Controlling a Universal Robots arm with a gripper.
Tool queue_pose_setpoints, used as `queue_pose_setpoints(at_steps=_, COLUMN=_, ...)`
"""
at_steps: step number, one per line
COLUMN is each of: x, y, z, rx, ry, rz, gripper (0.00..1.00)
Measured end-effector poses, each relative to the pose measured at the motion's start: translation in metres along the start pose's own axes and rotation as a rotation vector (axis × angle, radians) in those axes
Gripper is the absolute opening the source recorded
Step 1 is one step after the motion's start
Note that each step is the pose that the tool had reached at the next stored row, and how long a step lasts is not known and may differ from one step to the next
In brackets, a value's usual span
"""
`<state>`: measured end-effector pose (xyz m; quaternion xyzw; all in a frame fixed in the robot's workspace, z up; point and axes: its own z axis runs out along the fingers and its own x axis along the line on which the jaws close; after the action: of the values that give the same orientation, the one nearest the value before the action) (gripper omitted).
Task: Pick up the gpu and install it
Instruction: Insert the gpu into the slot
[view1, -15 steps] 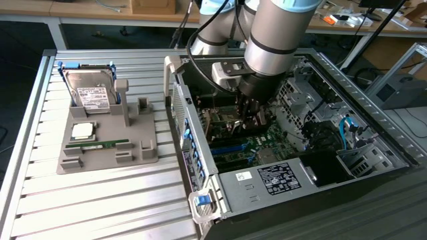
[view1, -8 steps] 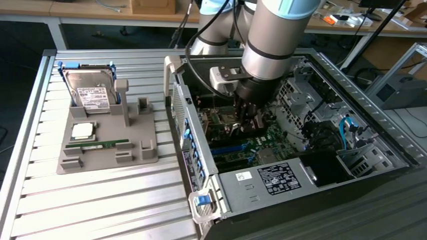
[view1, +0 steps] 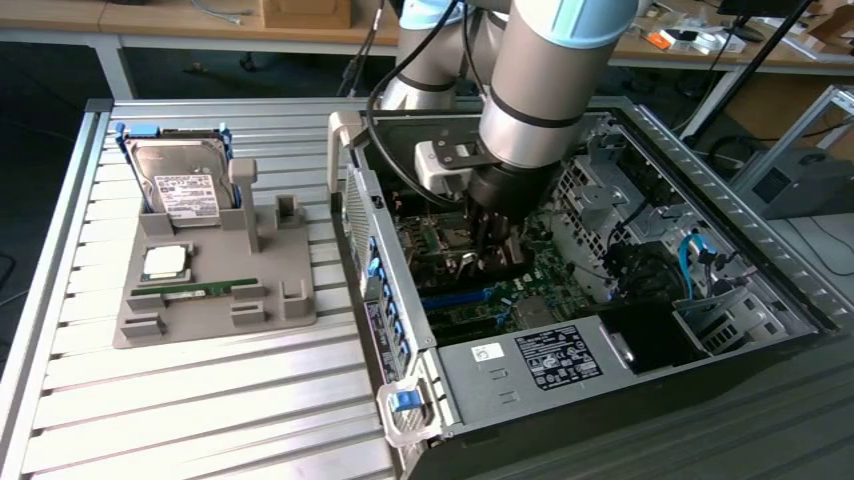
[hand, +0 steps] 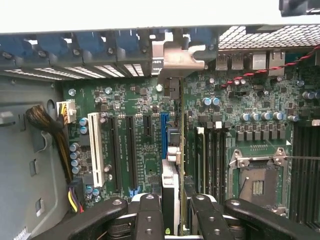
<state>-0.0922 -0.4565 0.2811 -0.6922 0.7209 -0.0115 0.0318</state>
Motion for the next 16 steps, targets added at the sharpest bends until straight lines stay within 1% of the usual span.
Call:
queue_pose_setpoints(at_steps=5, x=0.0038, y=0.0031, z=0.0011, rx=0.0002, ry=0.0011, rz=0.0, gripper=0.27)
queue_pose_setpoints(at_steps=10, x=0.0051, y=0.0052, z=0.0018, rx=0.0003, ry=0.0046, rz=0.0, gripper=0.27)
queue_pose_setpoints(at_steps=16, x=0.0052, y=0.0064, z=0.003, rx=0.0004, ry=0.0045, rz=0.0, gripper=0.27)
